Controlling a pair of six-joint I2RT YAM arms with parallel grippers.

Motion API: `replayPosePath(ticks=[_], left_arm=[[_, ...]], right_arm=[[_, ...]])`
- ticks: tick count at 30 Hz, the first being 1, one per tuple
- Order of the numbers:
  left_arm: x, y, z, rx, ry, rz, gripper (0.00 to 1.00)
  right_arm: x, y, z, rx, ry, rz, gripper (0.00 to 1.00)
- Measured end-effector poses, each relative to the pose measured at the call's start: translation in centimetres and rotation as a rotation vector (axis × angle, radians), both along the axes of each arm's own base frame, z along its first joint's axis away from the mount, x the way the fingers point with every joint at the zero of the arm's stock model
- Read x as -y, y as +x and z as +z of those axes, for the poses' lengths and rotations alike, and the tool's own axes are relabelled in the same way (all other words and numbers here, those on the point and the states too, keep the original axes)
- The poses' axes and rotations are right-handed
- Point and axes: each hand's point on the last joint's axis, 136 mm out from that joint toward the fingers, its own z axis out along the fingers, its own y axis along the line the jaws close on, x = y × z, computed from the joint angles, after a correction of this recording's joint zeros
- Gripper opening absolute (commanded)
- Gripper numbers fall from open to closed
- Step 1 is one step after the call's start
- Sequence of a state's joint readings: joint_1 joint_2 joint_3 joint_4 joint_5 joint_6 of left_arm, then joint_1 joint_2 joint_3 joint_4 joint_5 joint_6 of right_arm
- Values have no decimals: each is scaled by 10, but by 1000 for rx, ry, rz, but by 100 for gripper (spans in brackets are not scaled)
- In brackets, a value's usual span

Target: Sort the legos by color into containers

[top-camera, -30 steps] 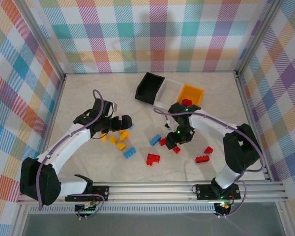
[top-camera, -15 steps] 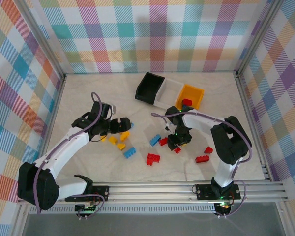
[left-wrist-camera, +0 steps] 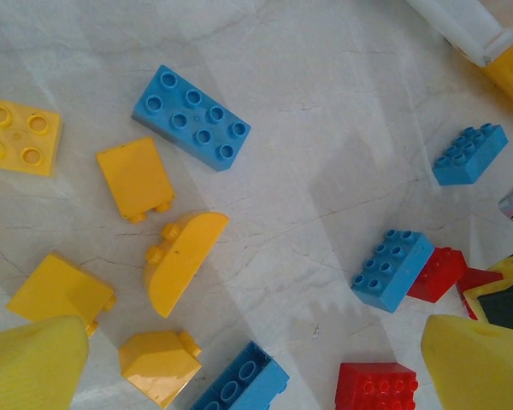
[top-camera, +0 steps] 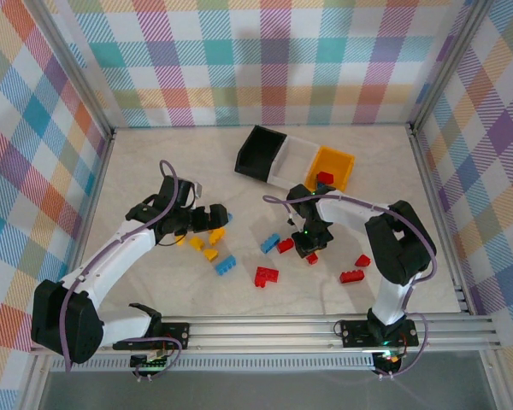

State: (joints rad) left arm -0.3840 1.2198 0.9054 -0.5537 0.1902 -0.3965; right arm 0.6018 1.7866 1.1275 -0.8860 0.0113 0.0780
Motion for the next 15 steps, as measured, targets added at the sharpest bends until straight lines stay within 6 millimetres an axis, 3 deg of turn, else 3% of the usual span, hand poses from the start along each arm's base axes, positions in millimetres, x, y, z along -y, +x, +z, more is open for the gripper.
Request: replayPosePath(ticks=[3,6,10,15], left_arm=[[0,1,-2,-5,2,0,100],[1,2,-9,-25,9,-1,100],[3,5,-17,-53,19,-3,100],[6,11,-15,-50,19,-15,100]], right_arm=[[3,1,11,12,2,-23,24],[3,19,39,65,38,-74,24],[7,70,95,201,128,-202,24],[31,132,157,351,213,-414,24]])
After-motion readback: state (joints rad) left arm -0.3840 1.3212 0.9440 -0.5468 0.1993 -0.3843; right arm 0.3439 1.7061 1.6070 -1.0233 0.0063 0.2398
